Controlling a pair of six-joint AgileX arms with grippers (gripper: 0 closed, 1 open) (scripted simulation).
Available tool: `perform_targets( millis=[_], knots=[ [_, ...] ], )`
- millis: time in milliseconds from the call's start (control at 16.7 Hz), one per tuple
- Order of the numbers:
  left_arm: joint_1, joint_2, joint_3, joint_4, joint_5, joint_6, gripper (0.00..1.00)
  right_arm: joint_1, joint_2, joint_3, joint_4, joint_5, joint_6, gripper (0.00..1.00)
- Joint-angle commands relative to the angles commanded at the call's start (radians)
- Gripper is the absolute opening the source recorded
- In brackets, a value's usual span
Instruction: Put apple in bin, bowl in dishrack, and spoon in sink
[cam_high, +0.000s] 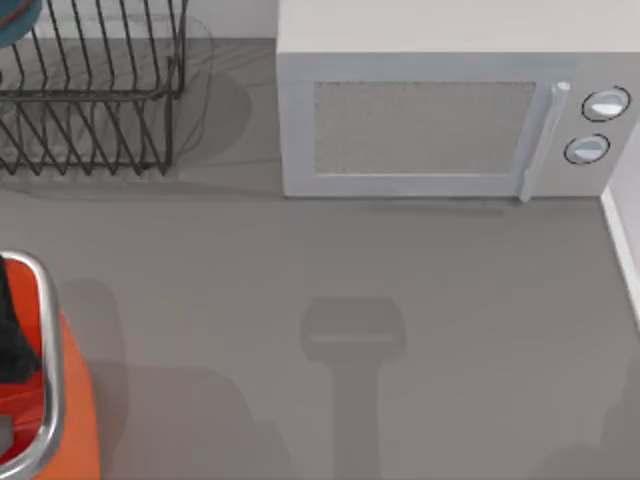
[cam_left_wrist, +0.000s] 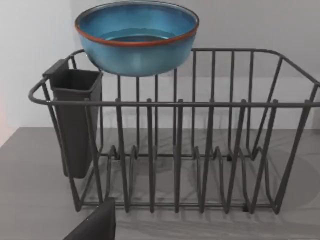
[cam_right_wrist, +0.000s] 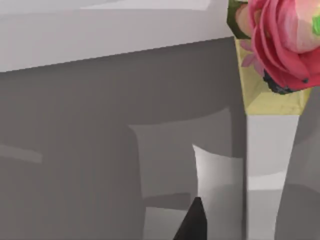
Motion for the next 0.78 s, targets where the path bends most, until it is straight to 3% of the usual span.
perform_targets(
  millis=[480, 780],
  knots=[
    [0.000, 0.000, 0.000, 0.000, 0.000, 0.000, 1.00, -0.003, -0.116, 0.206, -0.372, 0.000, -0.006, 0.00],
    [0.000, 0.000, 0.000, 0.000, 0.000, 0.000, 1.00, -0.002, -0.163, 0.260, -0.432, 0.000, -0.006, 0.00]
  ],
)
